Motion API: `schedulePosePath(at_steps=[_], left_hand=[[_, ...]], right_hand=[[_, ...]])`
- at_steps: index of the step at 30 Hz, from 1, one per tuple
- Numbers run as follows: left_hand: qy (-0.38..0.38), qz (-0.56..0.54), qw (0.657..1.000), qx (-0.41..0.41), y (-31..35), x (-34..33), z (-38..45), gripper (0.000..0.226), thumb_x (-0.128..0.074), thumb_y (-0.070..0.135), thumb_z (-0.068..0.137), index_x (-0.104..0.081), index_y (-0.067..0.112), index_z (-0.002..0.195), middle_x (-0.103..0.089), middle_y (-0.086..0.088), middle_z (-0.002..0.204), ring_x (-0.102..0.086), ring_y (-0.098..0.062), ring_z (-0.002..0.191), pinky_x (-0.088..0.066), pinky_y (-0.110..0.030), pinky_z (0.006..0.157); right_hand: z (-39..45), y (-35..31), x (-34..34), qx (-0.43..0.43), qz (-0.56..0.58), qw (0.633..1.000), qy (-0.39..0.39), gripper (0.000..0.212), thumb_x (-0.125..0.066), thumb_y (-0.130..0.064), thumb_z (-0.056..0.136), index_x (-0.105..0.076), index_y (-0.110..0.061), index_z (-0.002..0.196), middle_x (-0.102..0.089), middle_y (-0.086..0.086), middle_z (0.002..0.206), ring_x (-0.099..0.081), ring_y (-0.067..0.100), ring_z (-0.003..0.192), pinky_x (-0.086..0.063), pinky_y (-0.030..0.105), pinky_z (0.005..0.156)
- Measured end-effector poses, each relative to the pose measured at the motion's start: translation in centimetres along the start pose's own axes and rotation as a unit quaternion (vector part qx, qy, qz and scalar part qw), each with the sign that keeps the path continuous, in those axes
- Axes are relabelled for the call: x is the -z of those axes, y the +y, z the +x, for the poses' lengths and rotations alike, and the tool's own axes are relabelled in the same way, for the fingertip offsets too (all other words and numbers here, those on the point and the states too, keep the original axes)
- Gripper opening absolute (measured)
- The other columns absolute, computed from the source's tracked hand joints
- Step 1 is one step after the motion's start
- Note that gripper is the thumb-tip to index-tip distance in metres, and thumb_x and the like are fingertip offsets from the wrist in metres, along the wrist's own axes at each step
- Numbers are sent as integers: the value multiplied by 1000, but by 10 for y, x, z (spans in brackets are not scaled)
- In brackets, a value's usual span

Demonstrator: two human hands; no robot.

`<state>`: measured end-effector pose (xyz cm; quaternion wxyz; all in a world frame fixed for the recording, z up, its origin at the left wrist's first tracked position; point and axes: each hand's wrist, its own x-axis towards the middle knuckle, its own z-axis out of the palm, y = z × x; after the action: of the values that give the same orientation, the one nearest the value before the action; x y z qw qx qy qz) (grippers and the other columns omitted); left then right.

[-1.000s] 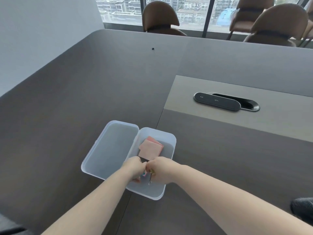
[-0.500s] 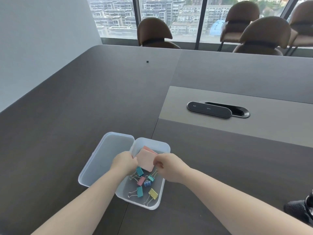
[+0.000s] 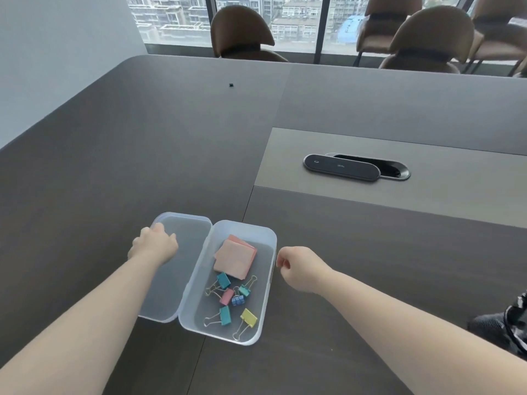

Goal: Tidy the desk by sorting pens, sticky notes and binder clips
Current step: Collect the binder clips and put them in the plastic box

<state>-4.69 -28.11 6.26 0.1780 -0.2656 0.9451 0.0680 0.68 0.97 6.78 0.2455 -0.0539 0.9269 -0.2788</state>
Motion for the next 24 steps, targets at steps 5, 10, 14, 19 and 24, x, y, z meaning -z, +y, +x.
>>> schedulePosePath(at_steps=[5, 10, 14, 19, 24], left_hand=[[-18, -10, 999, 32, 2, -9, 4, 65, -35, 49, 94, -17, 18, 148, -28, -13, 149, -39, -41, 129, -36, -48, 104], [-30, -47, 994, 90, -9, -11, 16, 81, -33, 64, 88, 0, 24, 151, -24, -14, 154, -37, -40, 133, -25, -53, 108], [-9, -54, 992, 114, -16, -7, 21, 68, -28, 60, 90, -32, 14, 141, -47, -15, 140, -43, -37, 129, -27, -51, 107], [105, -23, 993, 51, -22, 29, 7, 53, -22, 44, 96, -53, 13, 126, -57, -15, 131, -52, -35, 122, -35, -46, 101], [198, 9, 978, -57, -16, 71, -22, 47, -26, 38, 98, -64, 11, 96, -64, -9, 92, -54, -30, 80, -40, -30, 68]], right_hand=[[13, -7, -5, 19, -33, 999, -21, 15, -40, -9, 83, -48, -21, 80, -62, 8, 98, -53, 27, 89, -50, 35, 83], [13, -8, -5, 7, -28, 999, -19, 17, -40, -8, 84, -54, -19, 83, -66, 10, 105, -58, 30, 96, -50, 36, 83], [10, -6, -9, -24, -55, 997, -43, 20, -37, -8, 85, -56, -13, 86, -58, 7, 95, -54, 28, 88, -46, 32, 75], [10, -13, -8, -34, -126, 989, -73, 11, -38, -10, 85, -45, -15, 79, -49, 4, 90, -48, 28, 82, -42, 30, 70], [7, -18, -1, -28, -185, 979, -82, 24, -39, -9, 85, -57, -9, 101, -58, 9, 103, -48, 28, 85, -44, 31, 72]])
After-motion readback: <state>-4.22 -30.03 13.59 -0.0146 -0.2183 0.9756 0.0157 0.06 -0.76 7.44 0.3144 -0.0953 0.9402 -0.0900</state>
